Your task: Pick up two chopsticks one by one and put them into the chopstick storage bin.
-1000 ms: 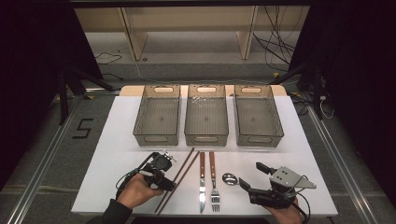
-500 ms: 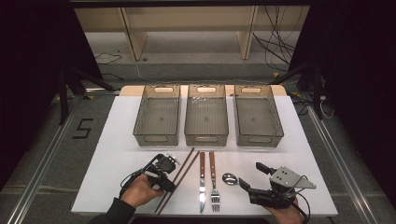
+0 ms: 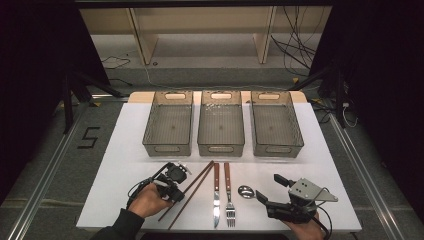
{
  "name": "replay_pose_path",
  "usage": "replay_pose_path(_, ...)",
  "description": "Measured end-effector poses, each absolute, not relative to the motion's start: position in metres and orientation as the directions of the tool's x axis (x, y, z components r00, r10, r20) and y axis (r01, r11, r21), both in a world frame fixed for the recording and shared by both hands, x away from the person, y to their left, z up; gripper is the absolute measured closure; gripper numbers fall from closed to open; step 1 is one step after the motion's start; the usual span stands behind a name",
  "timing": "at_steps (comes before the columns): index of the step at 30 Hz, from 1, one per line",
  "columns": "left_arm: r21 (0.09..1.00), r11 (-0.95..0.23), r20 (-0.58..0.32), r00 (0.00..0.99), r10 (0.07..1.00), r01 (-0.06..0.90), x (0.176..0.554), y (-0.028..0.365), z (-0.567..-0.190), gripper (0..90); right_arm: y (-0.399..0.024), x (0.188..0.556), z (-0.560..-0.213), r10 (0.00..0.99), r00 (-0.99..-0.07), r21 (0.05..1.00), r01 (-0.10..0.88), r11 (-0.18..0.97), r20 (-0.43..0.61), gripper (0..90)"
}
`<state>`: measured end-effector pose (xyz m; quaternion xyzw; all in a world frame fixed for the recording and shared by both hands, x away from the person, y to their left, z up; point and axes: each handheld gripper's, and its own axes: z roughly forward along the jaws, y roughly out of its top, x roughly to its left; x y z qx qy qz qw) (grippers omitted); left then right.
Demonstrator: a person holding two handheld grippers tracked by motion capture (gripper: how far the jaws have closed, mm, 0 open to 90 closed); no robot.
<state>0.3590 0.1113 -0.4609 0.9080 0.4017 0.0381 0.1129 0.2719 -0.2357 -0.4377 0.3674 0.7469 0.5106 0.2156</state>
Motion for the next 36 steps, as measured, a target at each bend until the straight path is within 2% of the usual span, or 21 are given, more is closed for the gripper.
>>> replay_pose_path(10,0.225,-0.639,-0.034,0.661,0.75,0.736,0.364,0.115,-0.461,83.2,-0.235,0.272,-0.438,0.771,-0.635,0.92,0.331,0.212,0.051,21.5)
replay_pose_path(28,0.208,-0.607,-0.093,0.634,0.768,0.767,0.371,0.12,-0.461,84.8,-0.235,0.272,-0.438,0.771,-0.634,0.917,0.334,0.218,0.048,21.9)
replay_pose_path(36,0.208,-0.62,-0.083,0.645,0.759,0.756,0.371,0.12,-0.46,85.0,-0.235,0.272,-0.438,0.771,-0.635,0.918,0.332,0.218,0.047,22.0)
